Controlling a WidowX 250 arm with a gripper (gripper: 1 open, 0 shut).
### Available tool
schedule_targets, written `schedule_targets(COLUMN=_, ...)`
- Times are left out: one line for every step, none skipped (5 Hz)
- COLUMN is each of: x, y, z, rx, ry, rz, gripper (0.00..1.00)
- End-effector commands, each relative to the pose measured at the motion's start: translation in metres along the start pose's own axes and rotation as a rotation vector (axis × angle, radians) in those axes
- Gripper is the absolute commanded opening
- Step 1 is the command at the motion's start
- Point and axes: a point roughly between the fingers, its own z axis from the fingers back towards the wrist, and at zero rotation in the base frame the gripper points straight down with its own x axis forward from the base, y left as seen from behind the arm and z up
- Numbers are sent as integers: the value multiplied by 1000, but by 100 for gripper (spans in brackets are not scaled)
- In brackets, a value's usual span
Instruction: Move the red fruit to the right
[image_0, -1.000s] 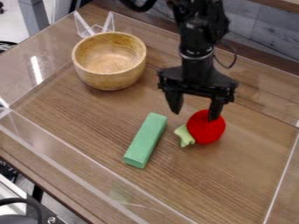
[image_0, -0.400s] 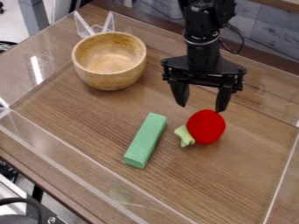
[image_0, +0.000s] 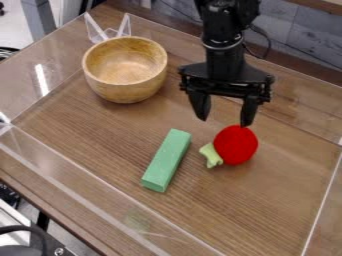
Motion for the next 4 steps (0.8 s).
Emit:
schedule_targets(x=-1, y=-9, z=12, rx=-24, ry=-33, rz=-62, gripper=100)
schedule_targets(x=-2, y=-8, z=8, rx=-30, ry=-27, rz=-89, gripper=100)
schedule_targets(x=0, y=-4, z=5, rx=-34, ry=-26, rz=-102, gripper=100)
schedule_targets(x=2, y=-1, z=1, rx=-38, ry=-21, rz=-116, gripper=100)
